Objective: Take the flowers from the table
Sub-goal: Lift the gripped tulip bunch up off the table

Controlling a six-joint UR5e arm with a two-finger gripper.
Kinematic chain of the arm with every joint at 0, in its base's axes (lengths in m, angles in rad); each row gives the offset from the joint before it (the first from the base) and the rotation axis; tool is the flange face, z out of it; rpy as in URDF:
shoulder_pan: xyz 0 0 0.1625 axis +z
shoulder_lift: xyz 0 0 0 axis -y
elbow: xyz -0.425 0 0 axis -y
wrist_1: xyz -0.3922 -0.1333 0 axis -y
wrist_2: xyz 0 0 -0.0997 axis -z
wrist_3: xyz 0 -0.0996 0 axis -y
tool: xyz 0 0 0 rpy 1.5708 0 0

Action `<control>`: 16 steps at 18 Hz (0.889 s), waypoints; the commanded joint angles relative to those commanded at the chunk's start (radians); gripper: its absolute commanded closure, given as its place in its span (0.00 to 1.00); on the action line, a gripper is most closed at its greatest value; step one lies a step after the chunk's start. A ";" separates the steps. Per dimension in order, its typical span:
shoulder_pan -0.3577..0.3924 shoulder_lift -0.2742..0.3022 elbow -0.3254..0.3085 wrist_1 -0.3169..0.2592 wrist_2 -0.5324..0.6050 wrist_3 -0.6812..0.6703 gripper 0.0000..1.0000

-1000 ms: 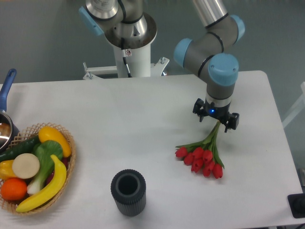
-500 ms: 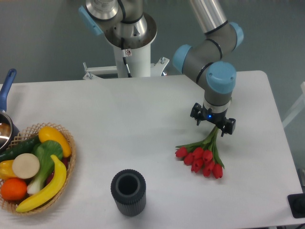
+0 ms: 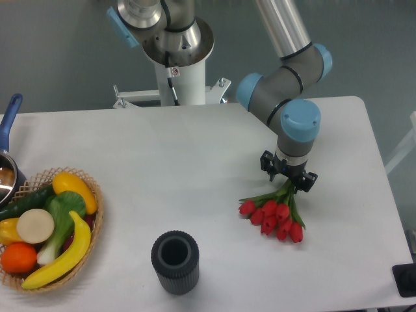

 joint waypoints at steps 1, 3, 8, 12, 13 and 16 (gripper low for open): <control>0.000 0.009 -0.003 0.000 0.000 0.000 0.93; 0.000 0.023 -0.002 0.000 0.002 -0.008 1.00; 0.002 0.057 0.012 -0.002 0.002 -0.060 1.00; 0.011 0.077 0.034 -0.003 0.002 -0.069 1.00; 0.020 0.086 0.052 -0.012 0.002 -0.071 1.00; 0.046 0.089 0.130 -0.098 0.000 -0.072 1.00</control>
